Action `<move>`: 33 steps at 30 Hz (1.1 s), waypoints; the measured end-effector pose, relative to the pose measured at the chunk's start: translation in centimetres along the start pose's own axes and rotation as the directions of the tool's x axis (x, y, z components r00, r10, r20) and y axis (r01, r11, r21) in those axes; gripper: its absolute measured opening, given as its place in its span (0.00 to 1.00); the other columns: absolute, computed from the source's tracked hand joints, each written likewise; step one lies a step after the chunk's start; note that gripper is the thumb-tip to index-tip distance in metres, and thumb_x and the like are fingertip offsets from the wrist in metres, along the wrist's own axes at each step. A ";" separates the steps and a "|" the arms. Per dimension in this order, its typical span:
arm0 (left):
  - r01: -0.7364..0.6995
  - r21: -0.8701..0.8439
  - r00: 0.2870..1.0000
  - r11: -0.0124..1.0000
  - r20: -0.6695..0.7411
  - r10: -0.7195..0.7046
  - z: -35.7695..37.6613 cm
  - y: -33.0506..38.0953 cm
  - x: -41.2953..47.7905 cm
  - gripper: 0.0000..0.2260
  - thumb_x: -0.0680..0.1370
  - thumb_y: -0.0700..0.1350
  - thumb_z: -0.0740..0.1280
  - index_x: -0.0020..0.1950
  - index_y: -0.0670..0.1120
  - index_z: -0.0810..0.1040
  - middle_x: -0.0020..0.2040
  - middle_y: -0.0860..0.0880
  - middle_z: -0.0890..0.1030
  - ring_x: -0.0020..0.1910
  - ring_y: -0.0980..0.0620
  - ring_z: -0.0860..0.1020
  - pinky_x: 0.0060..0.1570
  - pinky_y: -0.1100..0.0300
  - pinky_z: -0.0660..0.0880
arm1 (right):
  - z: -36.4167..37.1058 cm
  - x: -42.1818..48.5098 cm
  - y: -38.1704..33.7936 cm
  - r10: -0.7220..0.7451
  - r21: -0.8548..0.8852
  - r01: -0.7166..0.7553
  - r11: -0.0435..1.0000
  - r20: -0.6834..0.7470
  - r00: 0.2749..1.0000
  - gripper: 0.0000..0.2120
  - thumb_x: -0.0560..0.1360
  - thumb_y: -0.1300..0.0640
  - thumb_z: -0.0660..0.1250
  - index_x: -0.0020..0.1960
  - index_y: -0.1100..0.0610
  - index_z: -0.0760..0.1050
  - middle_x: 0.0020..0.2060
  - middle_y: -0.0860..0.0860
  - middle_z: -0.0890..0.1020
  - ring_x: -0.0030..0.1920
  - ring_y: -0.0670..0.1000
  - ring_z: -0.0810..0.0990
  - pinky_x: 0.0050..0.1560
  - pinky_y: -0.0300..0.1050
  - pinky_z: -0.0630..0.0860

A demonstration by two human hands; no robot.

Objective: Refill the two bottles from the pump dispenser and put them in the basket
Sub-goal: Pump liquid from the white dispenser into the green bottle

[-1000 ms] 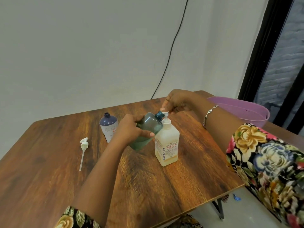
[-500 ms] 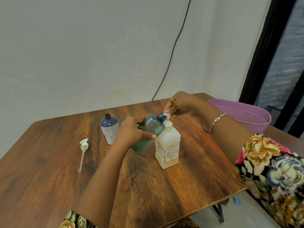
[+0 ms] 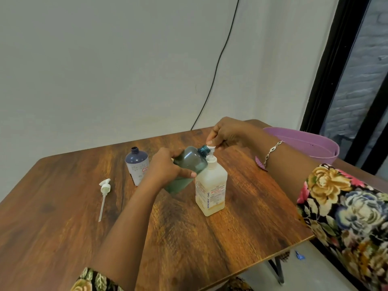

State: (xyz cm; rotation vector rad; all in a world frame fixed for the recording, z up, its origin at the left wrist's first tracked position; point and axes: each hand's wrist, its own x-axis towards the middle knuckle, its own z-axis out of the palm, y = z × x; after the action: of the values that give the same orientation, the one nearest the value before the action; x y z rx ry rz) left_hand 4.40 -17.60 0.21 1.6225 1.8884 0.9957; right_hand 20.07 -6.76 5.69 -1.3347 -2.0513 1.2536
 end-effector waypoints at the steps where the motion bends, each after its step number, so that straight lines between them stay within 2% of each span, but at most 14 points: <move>1: 0.001 0.010 1.000 1.000 0.003 -0.002 0.0 -0.1 0.1 0.36 0.64 0.43 0.77 0.70 0.42 0.69 0.65 0.45 0.75 0.63 0.46 0.73 0.63 0.48 0.70 | 0.2 0.1 0.2 0.002 0.006 -0.002 1.000 -0.002 1.000 0.05 0.71 0.71 0.66 0.38 0.64 0.77 0.35 0.57 0.80 0.34 0.49 0.77 0.31 0.36 0.75; 5: 0.022 0.014 0.999 1.000 0.040 -0.023 0.6 -0.8 -0.2 0.36 0.65 0.43 0.77 0.70 0.43 0.68 0.66 0.46 0.74 0.63 0.47 0.72 0.65 0.48 0.69 | 0.9 0.6 1.2 0.015 0.020 -0.015 1.000 0.018 1.000 0.06 0.72 0.72 0.65 0.39 0.64 0.76 0.34 0.56 0.79 0.32 0.48 0.74 0.29 0.36 0.73; 8: 0.026 0.006 0.999 1.000 0.044 -0.026 0.7 -0.9 -0.2 0.36 0.65 0.42 0.77 0.71 0.44 0.67 0.66 0.46 0.74 0.63 0.48 0.71 0.64 0.50 0.69 | 0.9 0.6 2.0 0.030 0.061 -0.032 0.998 0.023 0.999 0.05 0.72 0.70 0.65 0.40 0.63 0.77 0.34 0.55 0.79 0.32 0.48 0.74 0.32 0.37 0.72; 12: 0.017 -0.026 1.000 1.000 0.021 -0.016 0.3 -0.5 -0.2 0.36 0.64 0.43 0.77 0.70 0.43 0.68 0.65 0.45 0.74 0.62 0.47 0.72 0.64 0.48 0.69 | 0.6 0.1 1.6 -0.025 0.121 0.028 0.992 -0.024 0.999 0.05 0.72 0.70 0.67 0.39 0.63 0.77 0.35 0.55 0.80 0.34 0.48 0.76 0.32 0.35 0.75; 17: -0.003 -0.001 1.000 1.000 0.005 0.003 -0.2 -0.1 0.2 0.35 0.64 0.44 0.78 0.68 0.42 0.70 0.63 0.45 0.76 0.60 0.46 0.74 0.62 0.47 0.71 | 0.2 0.0 0.3 -0.046 -0.006 0.046 0.999 -0.004 0.999 0.06 0.71 0.71 0.67 0.37 0.64 0.78 0.34 0.56 0.80 0.34 0.49 0.75 0.35 0.38 0.74; 22: 0.028 0.007 0.999 1.000 0.040 -0.028 0.7 -0.9 -0.2 0.36 0.65 0.43 0.77 0.70 0.42 0.68 0.65 0.46 0.75 0.62 0.47 0.72 0.63 0.50 0.69 | 1.2 0.4 1.6 -0.023 -0.020 0.023 1.000 -0.017 1.000 0.08 0.72 0.71 0.66 0.37 0.62 0.77 0.34 0.55 0.78 0.32 0.48 0.71 0.33 0.38 0.70; 29: 0.014 0.001 1.000 1.000 -0.002 -0.014 0.7 -0.4 -0.5 0.36 0.64 0.44 0.78 0.70 0.43 0.68 0.65 0.45 0.74 0.62 0.47 0.72 0.63 0.48 0.70 | 0.7 -0.2 1.3 -0.069 0.001 0.070 0.998 -0.022 0.997 0.06 0.71 0.71 0.67 0.38 0.63 0.78 0.34 0.54 0.79 0.34 0.47 0.73 0.31 0.35 0.73; 33: -0.006 0.017 0.999 1.000 -0.038 0.007 0.2 0.0 -0.2 0.34 0.64 0.44 0.78 0.68 0.42 0.71 0.63 0.45 0.76 0.60 0.46 0.74 0.62 0.49 0.71 | 0.5 -0.4 0.4 -0.081 -0.063 0.080 0.995 -0.010 0.997 0.07 0.71 0.71 0.67 0.37 0.62 0.77 0.33 0.55 0.78 0.33 0.47 0.73 0.31 0.34 0.73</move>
State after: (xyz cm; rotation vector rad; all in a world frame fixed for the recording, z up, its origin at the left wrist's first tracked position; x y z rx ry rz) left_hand 4.56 -17.74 0.10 1.6307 1.9228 1.0233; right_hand 20.13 -7.28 5.17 -1.2695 -2.1294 1.1528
